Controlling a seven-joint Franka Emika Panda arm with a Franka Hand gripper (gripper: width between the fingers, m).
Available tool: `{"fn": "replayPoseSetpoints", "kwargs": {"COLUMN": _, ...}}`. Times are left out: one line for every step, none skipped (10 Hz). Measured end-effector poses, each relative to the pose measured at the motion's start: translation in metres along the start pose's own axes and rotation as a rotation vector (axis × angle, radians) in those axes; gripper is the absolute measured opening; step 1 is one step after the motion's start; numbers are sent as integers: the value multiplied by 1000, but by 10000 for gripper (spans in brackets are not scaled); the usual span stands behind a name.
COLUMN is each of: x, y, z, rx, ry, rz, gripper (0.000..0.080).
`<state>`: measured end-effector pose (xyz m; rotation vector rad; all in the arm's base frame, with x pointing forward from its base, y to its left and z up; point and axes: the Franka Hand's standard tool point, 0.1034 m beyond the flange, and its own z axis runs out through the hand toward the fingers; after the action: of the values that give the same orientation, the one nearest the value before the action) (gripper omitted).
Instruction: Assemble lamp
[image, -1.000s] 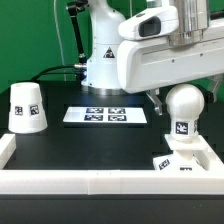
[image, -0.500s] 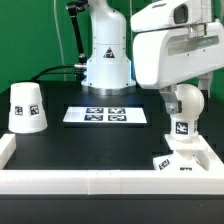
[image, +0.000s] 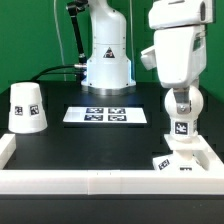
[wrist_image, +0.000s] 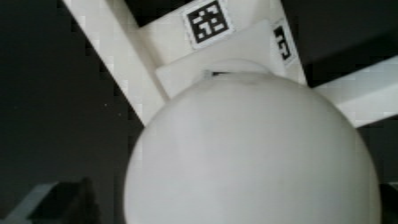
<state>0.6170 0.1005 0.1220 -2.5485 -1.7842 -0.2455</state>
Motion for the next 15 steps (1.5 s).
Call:
{"fn": "replayPoseSetpoints", "kwargs": {"x": -1, "y": 0, "z": 1, "rx": -1, "ry": -6, "rz": -54, "gripper": 698}}
{"fn": "replayPoseSetpoints", "kwargs": {"x": -4, "y": 0, "z": 3, "rx": 2, "ry": -10, "rz": -66, "gripper": 698}}
{"fn": "replayPoseSetpoints", "kwargs": {"x": -6, "y": -1, "z": 6, "rx": 7, "ry": -12, "rz": -46, "gripper": 698}}
{"fn": "replayPoseSetpoints", "kwargs": {"x": -8, "y": -2, "z": 8, "rx": 10, "ry": -14, "rz": -40, "gripper": 698}}
{"fn": "replayPoseSetpoints", "kwargs": {"x": -10, "y": -2, "z": 9, "rx": 11, "ry": -15, "rz": -33, "gripper": 687}}
{"fn": "replayPoseSetpoints", "kwargs": {"x": -11, "y": -2, "z": 9, "rx": 12, "ry": -16, "rz": -31, "gripper": 687}}
{"fn": "replayPoseSetpoints", "kwargs": {"x": -11, "y": -2, "z": 9, "rx": 12, "ry": -16, "rz": -17, "gripper": 575}}
{"fn": "replayPoseSetpoints", "kwargs": {"x": -11, "y": -2, "z": 9, "rx": 11, "ry": -16, "rz": 11, "gripper": 575}}
{"fn": "replayPoseSetpoints", "kwargs": {"x": -11, "y": -1, "z": 9, "rx": 13, "ry": -16, "rz": 25, "gripper": 575}}
{"fn": "replayPoseSetpoints", "kwargs": {"x": -11, "y": -1, "z": 8, "rx": 16, "ry": -14, "rz": 140, "gripper": 575}}
{"fn": "replayPoseSetpoints", "kwargs": {"x": -10, "y": -1, "z": 8, "rx": 14, "ry": -12, "rz": 297, "gripper": 575}}
{"fn": "replayPoseSetpoints", "kwargs": {"x": -9, "y": -1, "z": 8, "rx": 13, "ry": -12, "rz": 415, "gripper": 576}}
{"fn": "replayPoseSetpoints", "kwargs": {"x": -8, "y": -2, "z": 8, "rx": 19, "ry": -18, "rz": 538, "gripper": 576}}
{"fn": "replayPoseSetpoints", "kwargs": {"x": -8, "y": -1, "z": 7, "rx": 17, "ry": -18, "rz": 634, "gripper": 576}}
{"fn": "replayPoseSetpoints", "kwargs": {"x": -8, "y": 0, "z": 7, "rx": 14, "ry": -16, "rz": 690, "gripper": 576}}
